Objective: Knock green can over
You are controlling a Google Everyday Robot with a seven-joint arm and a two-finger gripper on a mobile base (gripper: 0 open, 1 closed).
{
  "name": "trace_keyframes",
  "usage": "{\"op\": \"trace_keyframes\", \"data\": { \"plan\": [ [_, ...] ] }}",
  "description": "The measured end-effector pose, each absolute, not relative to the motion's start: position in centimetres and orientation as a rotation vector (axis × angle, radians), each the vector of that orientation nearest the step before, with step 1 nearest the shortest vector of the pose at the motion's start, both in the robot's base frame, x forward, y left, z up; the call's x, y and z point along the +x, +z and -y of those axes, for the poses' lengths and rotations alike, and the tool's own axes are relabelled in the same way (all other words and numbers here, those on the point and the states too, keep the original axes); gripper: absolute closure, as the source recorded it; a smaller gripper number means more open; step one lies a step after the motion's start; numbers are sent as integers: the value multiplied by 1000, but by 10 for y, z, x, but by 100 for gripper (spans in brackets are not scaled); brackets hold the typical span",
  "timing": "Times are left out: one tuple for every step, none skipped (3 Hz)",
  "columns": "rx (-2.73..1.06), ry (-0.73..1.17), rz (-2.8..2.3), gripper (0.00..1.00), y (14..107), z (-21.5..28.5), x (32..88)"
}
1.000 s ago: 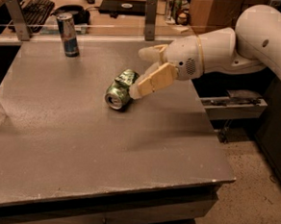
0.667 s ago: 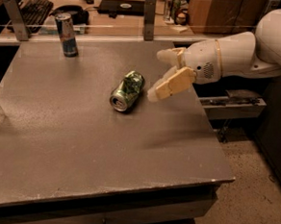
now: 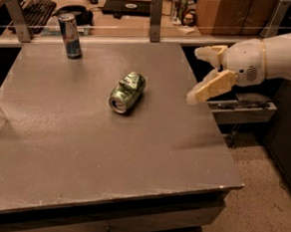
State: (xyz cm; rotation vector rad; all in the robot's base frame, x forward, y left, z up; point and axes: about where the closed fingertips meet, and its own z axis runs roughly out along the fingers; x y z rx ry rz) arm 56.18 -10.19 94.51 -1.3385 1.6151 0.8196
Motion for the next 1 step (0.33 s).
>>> {"op": "trace_keyframes", "data": {
  "plan": [
    [-1339, 817, -1612, 0, 947, 102, 562]
  ]
}}
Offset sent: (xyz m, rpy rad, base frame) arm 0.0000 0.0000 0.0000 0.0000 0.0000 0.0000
